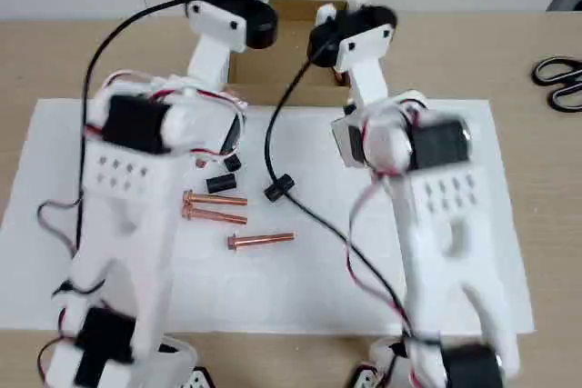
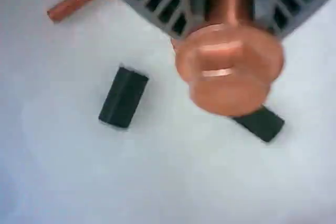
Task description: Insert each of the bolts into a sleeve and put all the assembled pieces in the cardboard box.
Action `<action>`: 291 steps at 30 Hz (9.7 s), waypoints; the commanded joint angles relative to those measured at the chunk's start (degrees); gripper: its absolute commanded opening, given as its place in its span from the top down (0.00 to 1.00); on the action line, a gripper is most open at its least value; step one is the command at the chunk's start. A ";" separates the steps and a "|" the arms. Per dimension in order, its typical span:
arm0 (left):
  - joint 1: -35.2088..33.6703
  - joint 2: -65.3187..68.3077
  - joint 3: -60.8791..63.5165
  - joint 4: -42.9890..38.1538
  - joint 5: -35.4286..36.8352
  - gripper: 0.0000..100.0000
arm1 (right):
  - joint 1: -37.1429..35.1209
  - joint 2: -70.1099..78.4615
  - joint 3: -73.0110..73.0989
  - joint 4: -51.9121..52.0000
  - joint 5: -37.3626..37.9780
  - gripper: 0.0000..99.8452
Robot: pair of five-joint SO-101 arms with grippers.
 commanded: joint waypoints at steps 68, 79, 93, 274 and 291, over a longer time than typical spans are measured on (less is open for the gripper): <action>18.55 -52.48 74.33 -78.86 31.03 0.99 | -11.82 -67.30 94.07 -77.14 -7.65 1.00; 18.81 -52.48 77.14 -78.42 29.19 0.99 | -11.91 -67.30 92.57 -76.97 -7.65 1.00; 22.33 -52.57 76.88 -84.04 11.43 0.99 | -11.91 -67.21 92.66 -76.62 -7.56 1.00; -18.11 -93.01 103.08 -69.89 5.27 0.98 | 1.63 103.25 -84.75 -42.59 11.52 0.76; -18.20 -93.01 102.99 -69.80 5.27 0.98 | -4.62 82.07 -98.20 2.07 -3.34 0.79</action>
